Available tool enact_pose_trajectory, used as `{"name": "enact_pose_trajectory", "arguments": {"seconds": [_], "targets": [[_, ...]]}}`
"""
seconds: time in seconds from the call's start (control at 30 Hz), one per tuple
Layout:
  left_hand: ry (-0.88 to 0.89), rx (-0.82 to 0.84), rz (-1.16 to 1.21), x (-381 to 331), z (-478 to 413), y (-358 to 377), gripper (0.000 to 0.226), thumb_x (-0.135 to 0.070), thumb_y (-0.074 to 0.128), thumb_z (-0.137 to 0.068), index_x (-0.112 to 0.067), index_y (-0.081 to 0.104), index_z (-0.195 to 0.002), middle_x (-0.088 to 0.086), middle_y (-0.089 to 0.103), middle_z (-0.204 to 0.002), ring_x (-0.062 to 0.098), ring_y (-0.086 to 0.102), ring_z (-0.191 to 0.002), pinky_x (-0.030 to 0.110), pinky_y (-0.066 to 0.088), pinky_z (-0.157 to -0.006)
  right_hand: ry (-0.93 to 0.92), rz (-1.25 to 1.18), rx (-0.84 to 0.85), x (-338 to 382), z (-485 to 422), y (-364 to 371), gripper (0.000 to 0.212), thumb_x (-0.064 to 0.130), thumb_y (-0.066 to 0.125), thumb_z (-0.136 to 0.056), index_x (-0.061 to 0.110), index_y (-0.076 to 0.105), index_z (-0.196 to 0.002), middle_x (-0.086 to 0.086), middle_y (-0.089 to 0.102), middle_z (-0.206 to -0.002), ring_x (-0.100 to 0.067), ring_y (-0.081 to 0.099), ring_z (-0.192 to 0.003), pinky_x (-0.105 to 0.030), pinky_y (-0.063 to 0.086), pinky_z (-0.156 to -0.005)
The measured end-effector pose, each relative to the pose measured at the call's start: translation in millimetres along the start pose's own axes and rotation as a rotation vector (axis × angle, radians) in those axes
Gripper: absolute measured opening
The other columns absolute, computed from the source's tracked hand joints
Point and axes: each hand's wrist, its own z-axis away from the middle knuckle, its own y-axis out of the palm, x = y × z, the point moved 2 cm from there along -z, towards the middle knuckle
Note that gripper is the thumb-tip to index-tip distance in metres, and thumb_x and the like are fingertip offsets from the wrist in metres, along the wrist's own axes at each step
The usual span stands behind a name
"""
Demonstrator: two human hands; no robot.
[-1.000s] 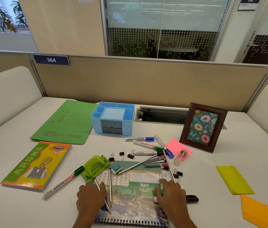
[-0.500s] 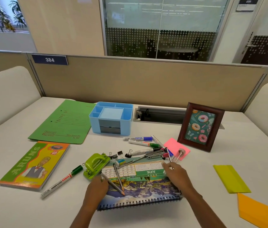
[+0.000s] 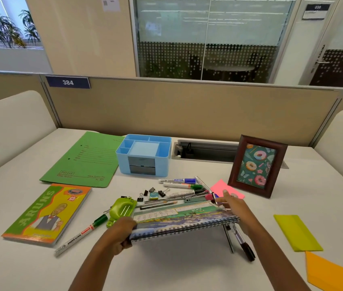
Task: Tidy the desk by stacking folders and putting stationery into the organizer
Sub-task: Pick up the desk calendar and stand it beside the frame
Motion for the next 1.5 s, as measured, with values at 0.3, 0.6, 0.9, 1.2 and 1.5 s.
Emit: {"name": "enact_pose_trajectory", "arguments": {"seconds": [0.3, 0.6, 0.9, 1.2, 1.5], "targets": [[-0.067, 0.136, 0.488, -18, 15, -13, 0.038, 0.006, 0.03, -0.093, -0.005, 0.036, -0.056, 0.011, 0.042, -0.034, 0.006, 0.023, -0.017, 0.005, 0.015, -0.024, -0.083, -0.264, -0.024, -4, 12, 6, 0.021, 0.02, 0.05, -0.089, 0.014, 0.066, -0.076, -0.016, 0.053, -0.104, -0.019, 0.054, -0.07, -0.025, 0.039, -0.052], [-0.091, 0.178, 0.783, -38, 21, -16, 0.047, -0.004, 0.035, -0.095, 0.002, 0.049, -0.05, 0.007, 0.038, -0.029, 0.006, 0.022, -0.015, 0.009, 0.015, -0.02, -0.301, -0.265, -0.118, 30, 38, 10, 0.039, 0.048, 0.031, -0.093, 0.023, 0.056, -0.077, -0.005, 0.063, -0.078, -0.022, 0.061, -0.075, -0.035, 0.05, -0.069], [-0.02, 0.16, 0.498, -35, 5, -22, 0.061, -0.021, 0.036, -0.095, -0.005, 0.053, -0.038, 0.005, 0.039, -0.036, 0.008, 0.026, -0.024, 0.004, 0.019, -0.029, -0.489, -0.012, -0.138, 33, 30, 14, 0.03, 0.035, 0.053, -0.086, 0.005, 0.059, -0.086, -0.002, 0.066, -0.079, -0.014, 0.063, -0.074, -0.014, 0.052, -0.056], [0.487, -0.41, -0.252, -27, 1, -4, 0.055, -0.045, 0.017, -0.094, -0.011, 0.054, -0.07, 0.012, 0.056, -0.083, 0.028, 0.051, -0.077, 0.029, 0.04, -0.066, -0.488, -0.055, -0.221, 33, 13, 26, 0.021, 0.027, 0.047, -0.093, 0.01, 0.054, -0.083, -0.016, 0.063, -0.091, -0.024, 0.061, -0.081, -0.039, 0.054, -0.072], [0.627, -0.454, -0.143, 26, -45, 3, 0.024, -0.01, 0.065, -0.083, -0.006, 0.055, -0.104, 0.008, 0.054, -0.101, 0.031, 0.057, -0.092, 0.039, 0.051, -0.077, -0.467, -0.105, -0.208, -15, 20, 40, 0.022, 0.015, 0.059, -0.087, 0.02, 0.047, -0.104, 0.005, 0.058, -0.098, -0.017, 0.057, -0.093, -0.015, 0.052, -0.063]]}}
